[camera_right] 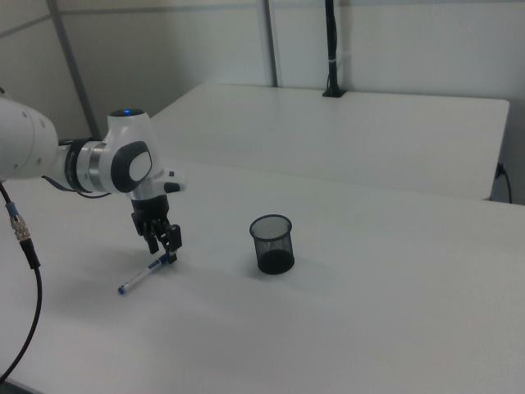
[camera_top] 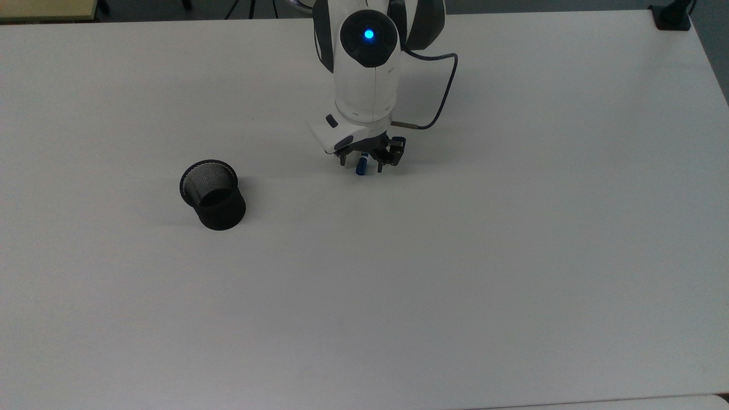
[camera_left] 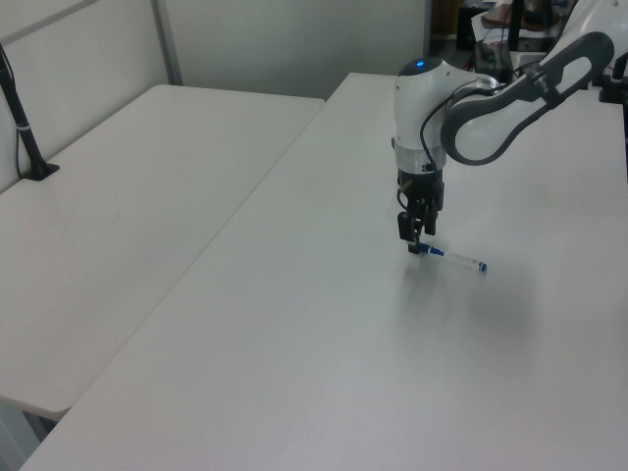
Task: Insert the marker
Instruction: 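Close the gripper on the marker and lift it off the table, then carry the held marker over the black mesh pen cup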
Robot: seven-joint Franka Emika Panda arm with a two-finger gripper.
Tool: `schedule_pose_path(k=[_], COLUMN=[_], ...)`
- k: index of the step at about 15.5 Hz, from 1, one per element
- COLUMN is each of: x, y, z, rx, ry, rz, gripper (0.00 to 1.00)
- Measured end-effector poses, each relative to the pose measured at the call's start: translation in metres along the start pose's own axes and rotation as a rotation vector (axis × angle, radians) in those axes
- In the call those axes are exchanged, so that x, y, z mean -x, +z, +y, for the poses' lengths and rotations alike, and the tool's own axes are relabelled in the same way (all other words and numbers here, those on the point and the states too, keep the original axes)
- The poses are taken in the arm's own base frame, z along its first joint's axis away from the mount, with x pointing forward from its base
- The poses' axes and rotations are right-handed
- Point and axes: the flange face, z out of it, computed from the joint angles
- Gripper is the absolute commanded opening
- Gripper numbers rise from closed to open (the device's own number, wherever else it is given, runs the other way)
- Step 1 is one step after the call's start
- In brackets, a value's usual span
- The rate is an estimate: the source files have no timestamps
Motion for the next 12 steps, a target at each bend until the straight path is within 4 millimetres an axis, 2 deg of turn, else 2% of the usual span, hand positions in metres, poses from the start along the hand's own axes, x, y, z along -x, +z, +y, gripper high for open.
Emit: schedule_pose_path(k=[1,2,4,5,9,12], x=[0.003,0.005,0.004,0.003,-0.005,-0.015], y=[0.005,0.011,0.014,0.013,-0.001,-0.039], z=[0.001,0.001,0.000,-0.001,0.007,0.023], rx=[0.004,0.005,-0.004,-0.008,-0.023,-0.038], ry=[-0.001,0.000,0.006,0.009,0.041,0.073], rz=[-0.011,-0.016,0.002,0.011,0.049,0.112], gripper=[0.57,0.45,0.08,0.00,0.00,0.00])
